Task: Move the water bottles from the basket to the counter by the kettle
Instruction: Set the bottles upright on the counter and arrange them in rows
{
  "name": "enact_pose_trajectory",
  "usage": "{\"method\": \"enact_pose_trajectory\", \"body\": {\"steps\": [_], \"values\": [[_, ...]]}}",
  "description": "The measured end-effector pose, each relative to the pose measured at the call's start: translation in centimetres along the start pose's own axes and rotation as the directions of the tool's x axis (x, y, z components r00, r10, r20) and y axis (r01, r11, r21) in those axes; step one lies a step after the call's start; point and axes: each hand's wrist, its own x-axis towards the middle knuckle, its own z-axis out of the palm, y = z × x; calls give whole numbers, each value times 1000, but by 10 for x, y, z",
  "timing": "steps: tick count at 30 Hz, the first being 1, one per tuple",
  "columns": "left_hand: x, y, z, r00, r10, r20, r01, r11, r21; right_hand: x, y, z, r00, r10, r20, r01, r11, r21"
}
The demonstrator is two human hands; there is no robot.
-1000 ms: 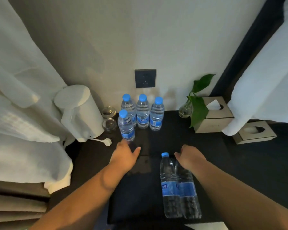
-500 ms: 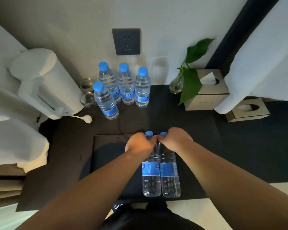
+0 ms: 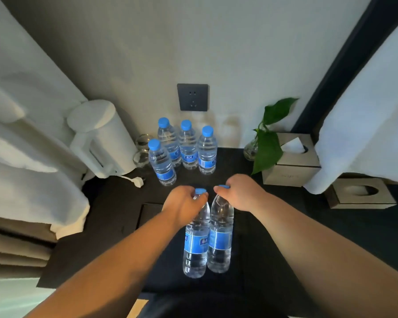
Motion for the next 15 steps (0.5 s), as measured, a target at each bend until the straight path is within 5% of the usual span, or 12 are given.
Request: {"method": "enact_pose_trajectory", "body": {"steps": [8,15], "values": [[14,19,-57,932,189,-310,-192,981,22,2,-38,-47,953,-194,-232,216,974,73],[38,21,-90,898,283,-335,-278,958,65,9,-66,-58,911,-164,-379,185,983,19]]}}
